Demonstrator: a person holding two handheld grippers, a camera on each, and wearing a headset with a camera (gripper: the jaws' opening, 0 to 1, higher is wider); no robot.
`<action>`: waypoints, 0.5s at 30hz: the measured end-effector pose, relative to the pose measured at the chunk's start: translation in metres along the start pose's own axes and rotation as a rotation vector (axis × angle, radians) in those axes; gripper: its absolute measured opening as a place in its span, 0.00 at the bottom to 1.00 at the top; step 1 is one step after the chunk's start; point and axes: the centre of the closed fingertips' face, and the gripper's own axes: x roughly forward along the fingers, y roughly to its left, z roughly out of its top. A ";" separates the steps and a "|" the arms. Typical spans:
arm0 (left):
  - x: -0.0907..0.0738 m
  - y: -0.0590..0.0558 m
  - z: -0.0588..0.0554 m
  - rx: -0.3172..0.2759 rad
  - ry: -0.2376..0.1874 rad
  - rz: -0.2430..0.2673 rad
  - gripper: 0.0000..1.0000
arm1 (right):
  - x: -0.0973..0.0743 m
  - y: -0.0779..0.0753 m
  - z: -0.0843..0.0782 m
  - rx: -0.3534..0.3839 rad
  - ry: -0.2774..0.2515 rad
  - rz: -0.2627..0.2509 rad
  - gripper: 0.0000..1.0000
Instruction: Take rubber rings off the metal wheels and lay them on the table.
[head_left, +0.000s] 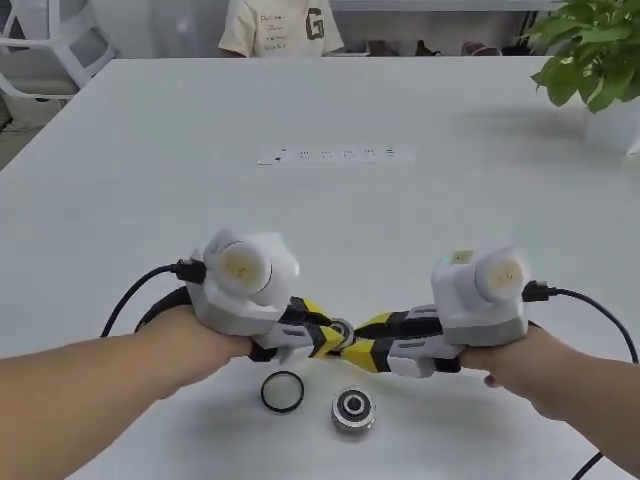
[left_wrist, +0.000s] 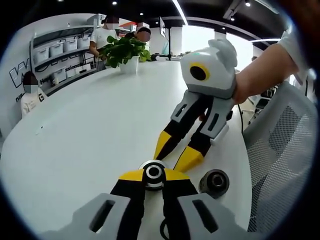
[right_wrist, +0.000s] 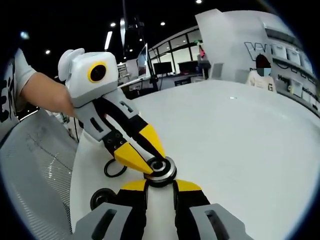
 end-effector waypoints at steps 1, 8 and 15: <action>0.000 0.000 0.000 -0.002 0.000 0.001 0.07 | 0.000 0.000 0.000 0.001 0.000 -0.001 0.17; -0.001 -0.003 0.000 -0.002 -0.005 0.013 0.07 | -0.003 0.001 -0.004 0.016 0.007 0.000 0.13; -0.001 -0.005 -0.001 -0.004 -0.001 0.016 0.07 | -0.007 0.004 -0.006 0.025 0.013 0.007 0.01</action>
